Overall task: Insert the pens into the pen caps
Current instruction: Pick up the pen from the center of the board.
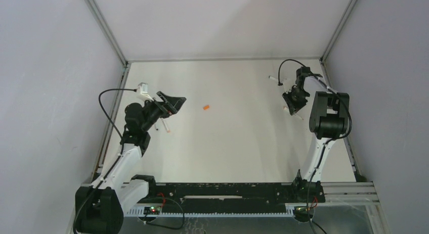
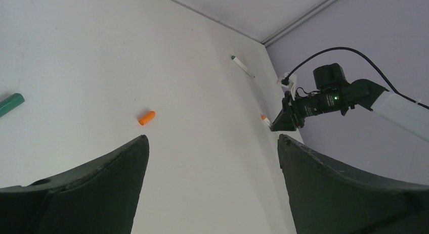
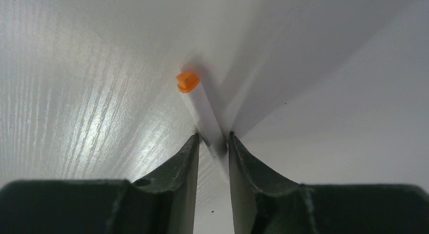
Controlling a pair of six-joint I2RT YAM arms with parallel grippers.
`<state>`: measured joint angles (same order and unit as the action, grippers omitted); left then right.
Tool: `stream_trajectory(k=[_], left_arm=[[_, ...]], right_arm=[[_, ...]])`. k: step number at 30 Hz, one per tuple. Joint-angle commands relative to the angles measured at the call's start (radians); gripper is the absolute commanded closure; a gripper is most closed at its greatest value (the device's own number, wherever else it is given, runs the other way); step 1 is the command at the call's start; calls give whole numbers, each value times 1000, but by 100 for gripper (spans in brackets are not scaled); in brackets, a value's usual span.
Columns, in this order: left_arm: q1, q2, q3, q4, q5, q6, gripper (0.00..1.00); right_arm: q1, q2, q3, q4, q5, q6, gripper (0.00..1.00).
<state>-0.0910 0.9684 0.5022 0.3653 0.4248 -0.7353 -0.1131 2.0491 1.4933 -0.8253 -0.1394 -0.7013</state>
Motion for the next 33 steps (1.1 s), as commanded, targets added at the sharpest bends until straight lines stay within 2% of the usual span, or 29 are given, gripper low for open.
stream_trajectory(k=[1,4,12,18,22,28,33], left_arm=[[-11,-8,27,36,3,-12,0],[-15,-9,31,36,3,-12,0],[-37,8,49,37,0,-12,0],[-59,28,61,51,0,-14,0],[-82,44,65,65,-1,-18,0],[-146,91,66,132,6,-30,0],[-228,189,72,245,13,-70,0]], right_arm=[[18,15,-20,-20,-1,7,69],[39,6,-49,-3,9,2,71],[94,-9,-105,23,39,17,70],[109,-12,-101,-9,0,32,97],[110,-28,-100,-11,-26,62,100],[108,-92,-65,-31,-168,157,100],[98,-124,-39,-39,-410,296,100]])
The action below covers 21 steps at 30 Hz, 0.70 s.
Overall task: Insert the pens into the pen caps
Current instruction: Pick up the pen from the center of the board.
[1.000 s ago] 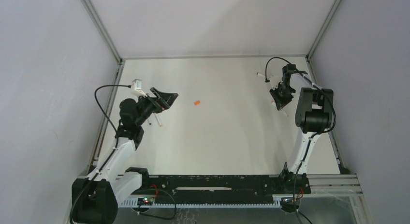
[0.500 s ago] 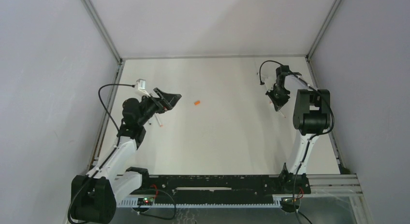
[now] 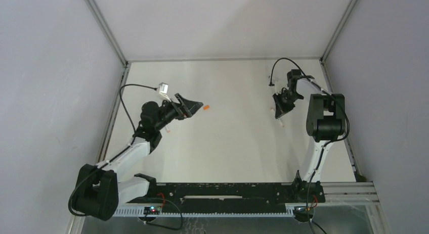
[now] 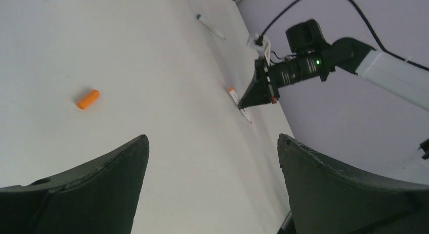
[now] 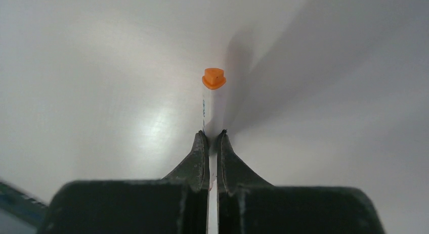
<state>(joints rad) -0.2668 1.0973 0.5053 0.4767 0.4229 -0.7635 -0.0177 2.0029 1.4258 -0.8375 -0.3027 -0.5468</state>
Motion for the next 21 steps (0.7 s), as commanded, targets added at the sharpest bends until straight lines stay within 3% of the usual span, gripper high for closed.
stream_trajectory(k=[1,10,21], left_arm=[[-68,86,72,157,16,-54,0],[-190,363,169,304,54,-158,5],[-285,693,366,551,164,-412,19]], right_arm=[[3,-83,28,-23,-292,174,100],[15,-170,-42,116,-625,453,100],[90,-217,-88,373,-848,834,100]])
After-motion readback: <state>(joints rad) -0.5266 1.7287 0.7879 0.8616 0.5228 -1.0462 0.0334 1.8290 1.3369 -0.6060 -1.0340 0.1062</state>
